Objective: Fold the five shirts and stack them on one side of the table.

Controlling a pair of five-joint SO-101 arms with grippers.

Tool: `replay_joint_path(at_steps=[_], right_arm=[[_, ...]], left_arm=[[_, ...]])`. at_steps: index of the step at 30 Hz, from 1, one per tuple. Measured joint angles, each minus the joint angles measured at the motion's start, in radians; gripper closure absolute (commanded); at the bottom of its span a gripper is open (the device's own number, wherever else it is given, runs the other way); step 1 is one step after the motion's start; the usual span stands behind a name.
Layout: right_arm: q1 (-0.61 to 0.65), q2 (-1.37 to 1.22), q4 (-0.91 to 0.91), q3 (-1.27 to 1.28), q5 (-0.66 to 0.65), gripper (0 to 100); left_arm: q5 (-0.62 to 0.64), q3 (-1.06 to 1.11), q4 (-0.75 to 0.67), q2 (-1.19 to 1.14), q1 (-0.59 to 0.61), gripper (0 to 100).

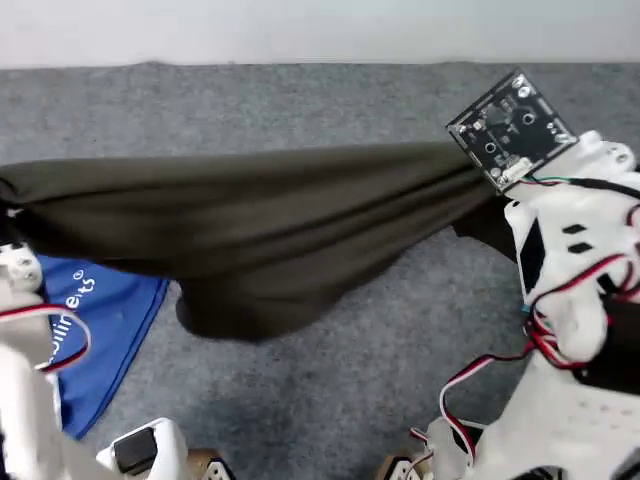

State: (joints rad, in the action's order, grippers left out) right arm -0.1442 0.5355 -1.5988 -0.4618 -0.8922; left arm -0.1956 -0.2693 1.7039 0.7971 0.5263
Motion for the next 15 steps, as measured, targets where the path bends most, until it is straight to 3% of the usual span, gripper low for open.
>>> replay_joint_path(at_steps=[3, 10, 15], right_arm=[[0.017, -0.048, 0.069, 0.061, 0.0, 98.7], [0.121, -0.288, 0.278, 0.201, -0.048, 98.7], [0.226, -0.532, 0.439, 0.236, -0.072, 98.6]], left_arm=[[-0.06, 0.141, 0.002, -0.002, -0.018, 98], [-0.192, 0.606, 0.028, -0.011, -0.193, 98], [-0.195, 0.931, -0.077, -0.011, -0.227, 98]])
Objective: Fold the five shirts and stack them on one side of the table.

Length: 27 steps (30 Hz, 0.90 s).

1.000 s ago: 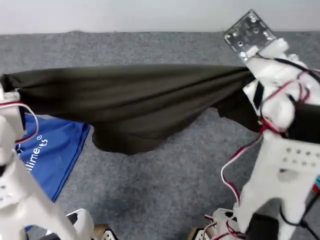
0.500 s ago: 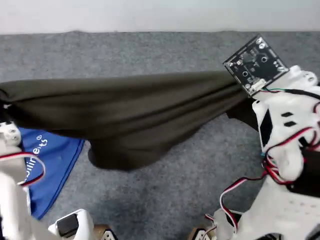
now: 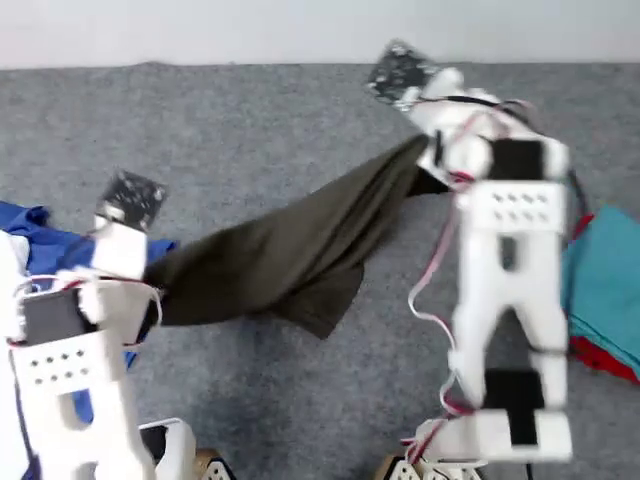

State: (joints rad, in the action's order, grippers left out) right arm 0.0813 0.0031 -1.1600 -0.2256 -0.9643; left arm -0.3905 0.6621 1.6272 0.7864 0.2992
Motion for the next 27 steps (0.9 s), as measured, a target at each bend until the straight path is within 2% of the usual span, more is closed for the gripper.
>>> replay_joint_path(at_steps=[5, 7, 12, 15, 20, 27], right_arm=[[0.04, -0.201, 0.153, 0.0, 0.0, 97.6], [0.052, -0.238, 0.17, 0.0, 0.0, 93.2], [0.068, -0.249, 0.187, -0.005, 0.006, 86.0], [0.061, -0.25, 0.184, -0.063, 0.075, 83.8], [0.071, -0.25, 0.029, -0.218, 0.112, 83.4], [0.109, -0.25, -0.365, -0.376, 0.233, 83.4]], left_arm=[[0.0, 0.178, -0.112, 0.0, -0.005, 98], [-0.003, 0.183, -0.138, 0.0, 0.012, 98], [0.008, 0.189, -0.244, 0.0, 0.109, 98], [0.066, 0.189, -0.315, 0.0, 0.195, 98], [0.089, 0.195, -0.341, 0.0, 0.23, 98], [0.091, 0.195, -0.342, -0.002, 0.233, 98]])
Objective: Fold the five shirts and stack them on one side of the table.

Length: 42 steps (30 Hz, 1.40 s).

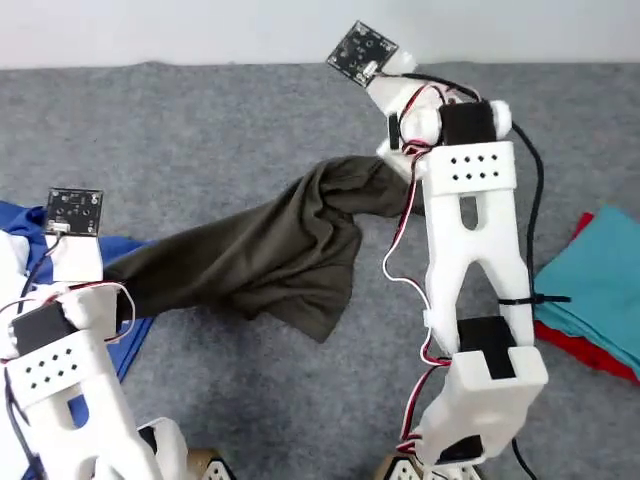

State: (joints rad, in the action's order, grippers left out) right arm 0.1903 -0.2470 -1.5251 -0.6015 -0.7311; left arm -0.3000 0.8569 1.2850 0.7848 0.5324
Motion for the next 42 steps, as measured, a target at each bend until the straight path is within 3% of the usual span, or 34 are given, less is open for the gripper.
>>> replay_joint_path(at_steps=[3, 5, 11, 19, 27, 42], right_arm=[[0.06, 0.002, -0.19, -0.015, 0.015, 83.6], [0.092, 0.002, -0.226, -0.015, 0.032, 83.6], [0.173, 0.043, -0.229, 0.13, 0.077, 83.6], [0.364, 0.293, -0.224, 0.594, 0.19, 83.3], [0.577, 0.334, 0.037, 0.939, 0.315, 70.6], [0.588, 0.017, 0.324, 0.984, 0.342, 70.7]], left_arm=[[0.0, 0.0, 0.0, 0.0, 0.003, 98], [0.0, 0.0, 0.0, 0.0, 0.003, 98], [0.0, 0.0, -0.002, 0.0, 0.003, 98], [0.0, 0.0, -0.002, 0.0, 0.003, 98], [0.0, 0.0, -0.002, 0.0, 0.003, 98], [0.0, 0.0, -0.002, 0.0, 0.003, 98]])
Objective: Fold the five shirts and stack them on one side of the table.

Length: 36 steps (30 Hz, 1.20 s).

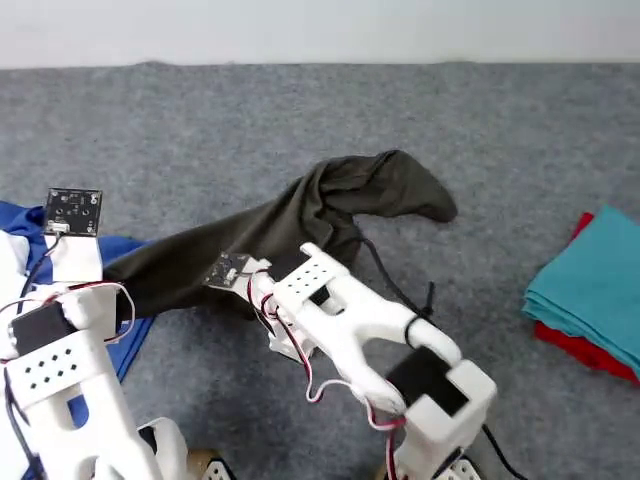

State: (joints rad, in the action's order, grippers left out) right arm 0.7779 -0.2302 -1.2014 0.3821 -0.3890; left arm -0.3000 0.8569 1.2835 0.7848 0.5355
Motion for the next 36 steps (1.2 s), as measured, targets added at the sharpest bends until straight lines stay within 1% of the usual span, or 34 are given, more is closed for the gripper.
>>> replay_joint_path(at_steps=[4, 10, 15, 17, 21, 23, 29, 33, 36], right_arm=[[-0.015, -0.046, -0.002, -0.037, 0.006, 70.7], [-0.08, -0.14, -0.086, -0.18, 0.006, 70.7], [-0.084, -0.195, -0.13, -0.249, 0.006, 71.3], [-0.084, -0.206, -0.133, -0.259, 0.006, 76.4], [-0.103, -0.207, -0.133, -0.275, 0.002, 92.6], [-0.124, -0.207, -0.129, -0.276, -0.021, 97.4], [-0.147, -0.227, -0.167, -0.311, -0.081, 98.5], [-0.15, -0.209, -0.245, -0.35, -0.12, 98.5], [-0.15, -0.126, -0.325, -0.387, -0.153, 98.5]], left_arm=[[0.0, 0.0, 0.0, 0.0, 0.0, 98], [0.0, 0.0, 0.0, 0.0, 0.0, 98], [0.0, 0.0, 0.0, 0.0, 0.0, 98], [0.0, 0.0, 0.0, 0.0, 0.0, 98], [0.0, 0.0, 0.0, 0.0, 0.0, 98], [0.0, 0.0, 0.0, 0.0, 0.0, 98], [0.0, 0.0, 0.0, 0.0, 0.0, 98], [0.0, 0.0, 0.0, 0.0, 0.0, 98], [0.0, 0.0, 0.0, 0.0, 0.0, 98]])
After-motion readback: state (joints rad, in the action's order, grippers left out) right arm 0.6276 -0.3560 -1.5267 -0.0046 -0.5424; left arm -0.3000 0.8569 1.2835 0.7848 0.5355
